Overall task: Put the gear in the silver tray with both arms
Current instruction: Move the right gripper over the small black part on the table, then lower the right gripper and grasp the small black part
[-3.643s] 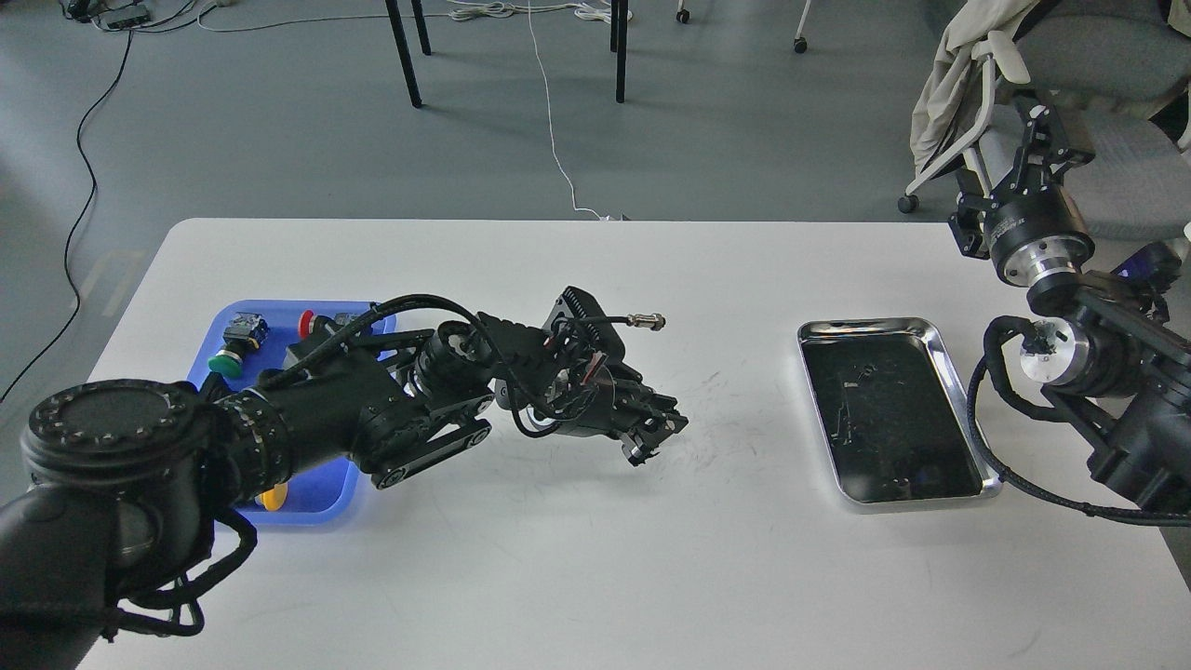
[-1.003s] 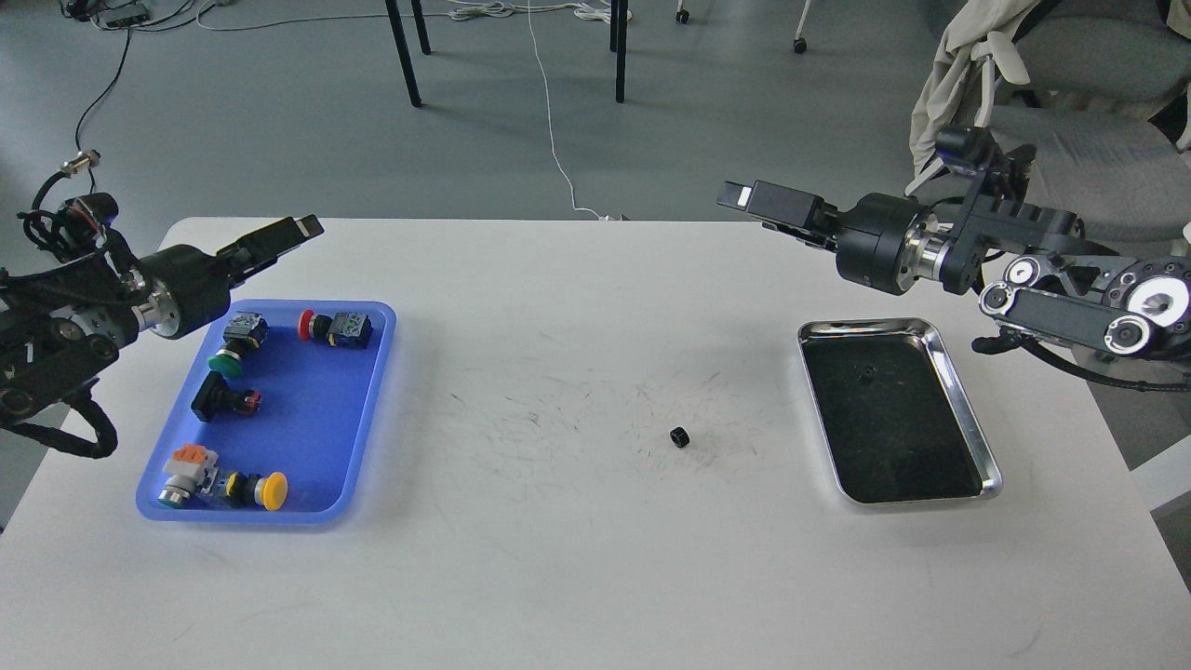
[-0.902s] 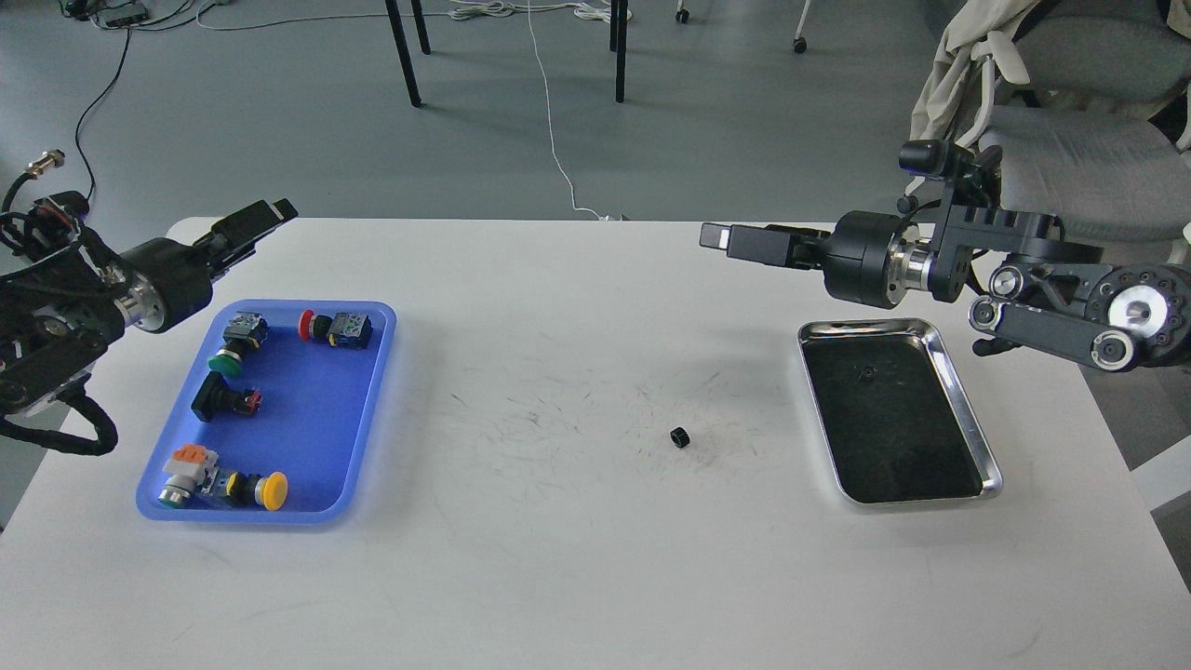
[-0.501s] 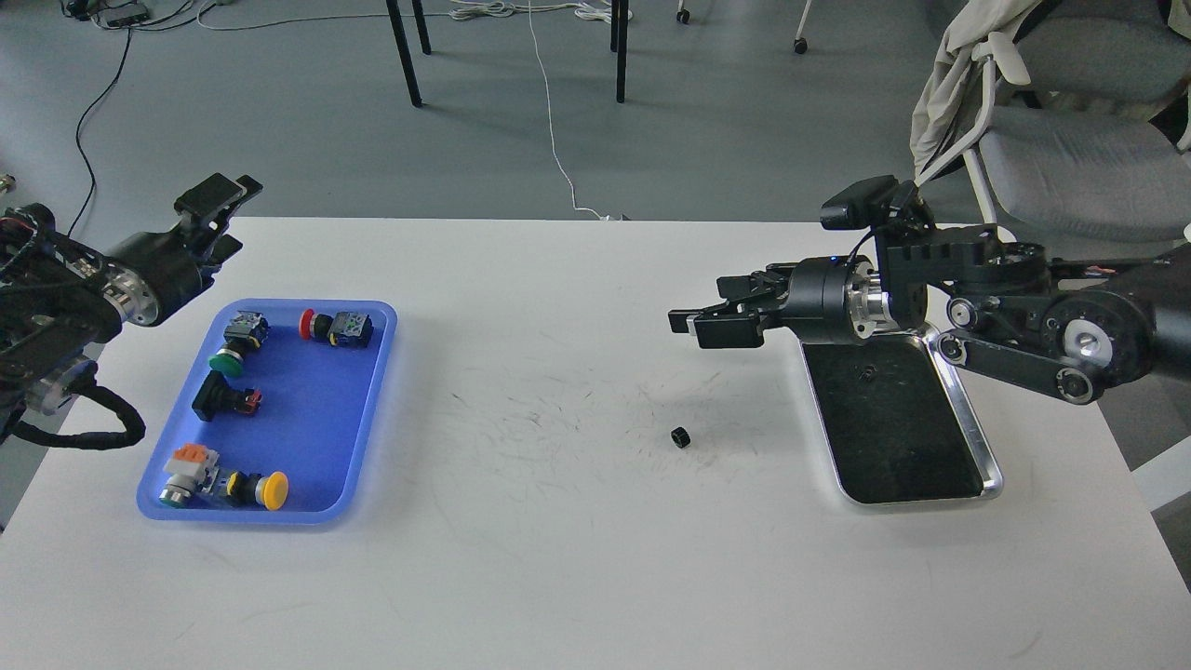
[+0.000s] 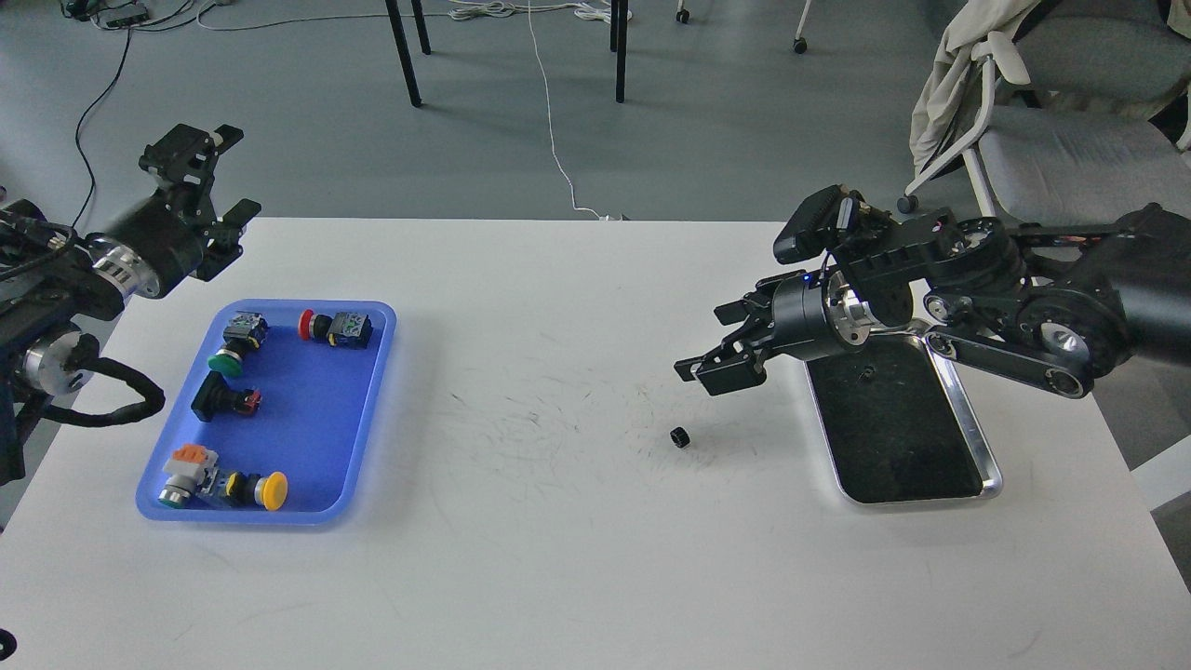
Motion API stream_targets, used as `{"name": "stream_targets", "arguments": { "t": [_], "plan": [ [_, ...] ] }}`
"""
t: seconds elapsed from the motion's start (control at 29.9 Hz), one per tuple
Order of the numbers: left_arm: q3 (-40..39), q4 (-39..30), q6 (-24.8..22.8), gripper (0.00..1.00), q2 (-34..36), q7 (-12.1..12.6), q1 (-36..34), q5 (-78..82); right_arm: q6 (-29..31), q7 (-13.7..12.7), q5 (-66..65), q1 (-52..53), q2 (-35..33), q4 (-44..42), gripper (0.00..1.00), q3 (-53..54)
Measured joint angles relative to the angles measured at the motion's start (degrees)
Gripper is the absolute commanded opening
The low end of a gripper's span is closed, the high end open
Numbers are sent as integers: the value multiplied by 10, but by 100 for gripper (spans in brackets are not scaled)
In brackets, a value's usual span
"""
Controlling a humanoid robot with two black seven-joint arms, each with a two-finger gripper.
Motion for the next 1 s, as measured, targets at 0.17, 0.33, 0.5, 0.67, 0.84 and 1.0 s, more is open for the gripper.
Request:
{"name": "stream_targets", "arguments": {
  "t": [0.17,0.33,0.5,0.67,0.84,1.0],
  "plan": [
    [-11,1,-12,98,-5,11,6,-58,5,0,-19,2,21,-12,97,-9],
    [-21,3,-13,98,-13,22,10,-83,6,0,-25,3,43,-35,96,-20],
    [-27,31,-13,98,-33,22,13,-88,6,0,-31,7,58,-42,94,-50],
    [-26,65,-13,98,-58,23,14,-88,6,0,-36,41,80,-34,89,-95],
    [-25,72,-13,98,-70,23,14,-87,6,0,-37,60,102,-29,86,-132],
    [-24,80,-13,98,-70,23,13,-87,6,0,-43,73,115,-7,85,-174]
  ]
}}
